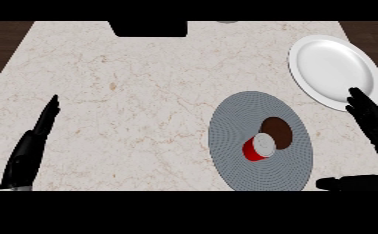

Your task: Pick the cupcake from the placemat and place it in the plate

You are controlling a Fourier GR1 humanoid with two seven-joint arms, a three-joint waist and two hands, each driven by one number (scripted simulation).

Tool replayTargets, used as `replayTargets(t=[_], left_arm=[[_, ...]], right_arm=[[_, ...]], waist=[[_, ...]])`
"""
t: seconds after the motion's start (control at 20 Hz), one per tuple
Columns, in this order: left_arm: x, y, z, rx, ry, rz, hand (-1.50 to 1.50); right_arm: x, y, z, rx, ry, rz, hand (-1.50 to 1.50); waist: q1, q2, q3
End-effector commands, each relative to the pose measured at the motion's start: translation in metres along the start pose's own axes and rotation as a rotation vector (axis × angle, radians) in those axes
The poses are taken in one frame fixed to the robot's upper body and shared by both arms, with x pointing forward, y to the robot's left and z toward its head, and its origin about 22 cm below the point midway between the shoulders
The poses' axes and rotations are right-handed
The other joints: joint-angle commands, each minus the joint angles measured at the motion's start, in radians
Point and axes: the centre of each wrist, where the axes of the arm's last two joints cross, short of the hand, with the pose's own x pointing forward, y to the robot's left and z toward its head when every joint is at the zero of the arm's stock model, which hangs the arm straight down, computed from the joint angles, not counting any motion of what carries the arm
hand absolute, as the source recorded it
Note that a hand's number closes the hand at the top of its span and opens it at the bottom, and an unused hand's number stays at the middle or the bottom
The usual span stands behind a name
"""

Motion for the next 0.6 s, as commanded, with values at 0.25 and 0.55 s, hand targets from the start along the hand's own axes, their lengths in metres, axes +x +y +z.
replayTargets(t=[0.25, 0.55], left_arm=[[-0.009, 0.012, -0.007, 0.014, -0.003, 0.001, 0.0], [-0.001, 0.023, 0.0, -0.01, 0.008, -0.017, 0.0]], right_arm=[[-0.001, 0.006, -0.035, 0.201, 0.16, 0.154, -1.5], [0.007, -0.004, -0.074, 0.3, 0.216, 0.279, -1.5]], waist=[[-0.002, 0.0, 0.001], [0.007, 0.0, 0.001]])
